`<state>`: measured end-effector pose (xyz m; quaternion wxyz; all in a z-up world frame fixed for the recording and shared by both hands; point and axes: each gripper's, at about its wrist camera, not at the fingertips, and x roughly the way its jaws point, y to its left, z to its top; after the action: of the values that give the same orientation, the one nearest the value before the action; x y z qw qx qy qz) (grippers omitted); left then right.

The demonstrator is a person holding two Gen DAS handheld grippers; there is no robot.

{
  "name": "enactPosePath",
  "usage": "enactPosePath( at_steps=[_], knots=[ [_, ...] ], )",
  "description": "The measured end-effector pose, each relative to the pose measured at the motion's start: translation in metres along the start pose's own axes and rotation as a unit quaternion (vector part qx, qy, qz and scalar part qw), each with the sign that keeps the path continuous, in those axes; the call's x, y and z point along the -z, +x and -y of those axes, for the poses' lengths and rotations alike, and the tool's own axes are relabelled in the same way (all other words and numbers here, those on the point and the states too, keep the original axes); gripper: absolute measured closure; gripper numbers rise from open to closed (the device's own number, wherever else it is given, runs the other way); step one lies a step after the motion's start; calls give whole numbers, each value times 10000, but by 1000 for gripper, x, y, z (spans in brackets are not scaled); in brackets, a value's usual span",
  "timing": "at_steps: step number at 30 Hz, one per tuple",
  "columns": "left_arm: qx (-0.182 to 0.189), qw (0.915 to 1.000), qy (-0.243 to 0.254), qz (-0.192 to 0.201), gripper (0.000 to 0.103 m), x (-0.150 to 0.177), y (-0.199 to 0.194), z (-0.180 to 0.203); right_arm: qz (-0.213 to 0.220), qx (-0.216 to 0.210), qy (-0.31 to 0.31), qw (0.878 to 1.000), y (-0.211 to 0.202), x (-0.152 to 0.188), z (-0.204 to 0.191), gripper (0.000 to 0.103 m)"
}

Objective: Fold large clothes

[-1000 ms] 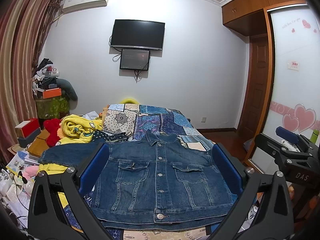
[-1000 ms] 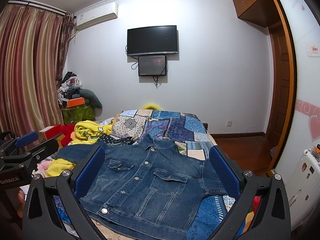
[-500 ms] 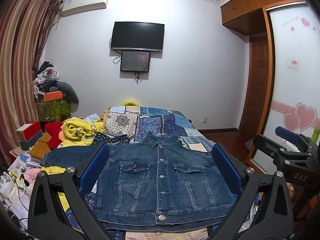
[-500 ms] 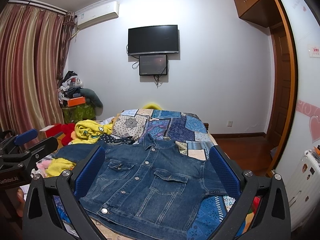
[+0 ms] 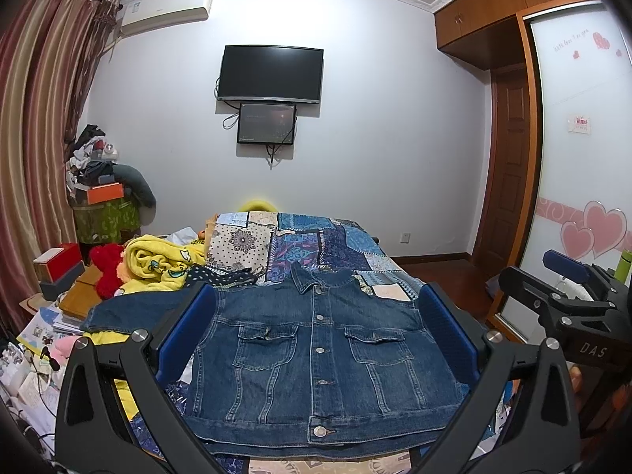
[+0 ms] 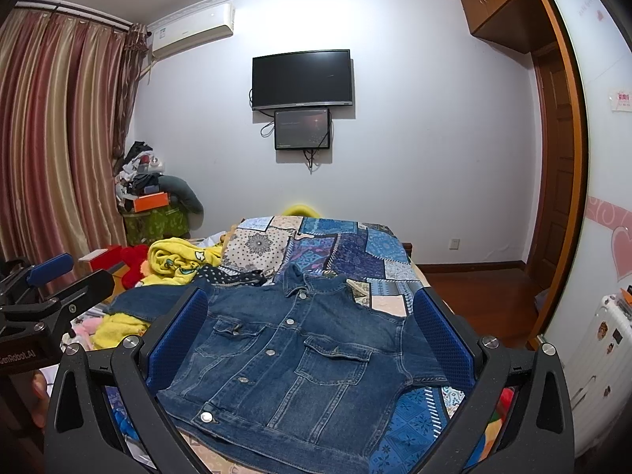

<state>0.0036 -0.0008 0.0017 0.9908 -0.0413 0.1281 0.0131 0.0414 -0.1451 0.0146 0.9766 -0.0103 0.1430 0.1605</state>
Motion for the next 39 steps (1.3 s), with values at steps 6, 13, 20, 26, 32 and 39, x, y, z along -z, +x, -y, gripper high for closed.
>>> enactPosePath(
  at_steps=[6, 13, 20, 26, 32, 39],
  knots=[
    [-5, 10000, -1, 8, 0, -1, 1, -1, -12, 7, 6, 10000, 0, 0, 0, 0],
    [-6, 10000, -2, 6, 0, -1, 1, 0, -23, 3, -3, 10000, 0, 0, 0, 0],
    [-18, 10000, -27, -10, 0, 1, 3, -4, -63, -4, -4, 10000, 3, 3, 1, 0],
    [-74, 9999, -108, -83, 0, 5, 15, -14, -202, -10, -37, 9998, 14, 6, -2, 0],
    [-176, 9992, -227, -285, 0, 9, 38, -31, -429, -20, -87, 9990, 36, 8, -5, 0],
    [-265, 9956, -473, -761, 0, 21, 81, -66, -896, -106, -84, 9959, 77, 18, -9, 0]
  ],
)
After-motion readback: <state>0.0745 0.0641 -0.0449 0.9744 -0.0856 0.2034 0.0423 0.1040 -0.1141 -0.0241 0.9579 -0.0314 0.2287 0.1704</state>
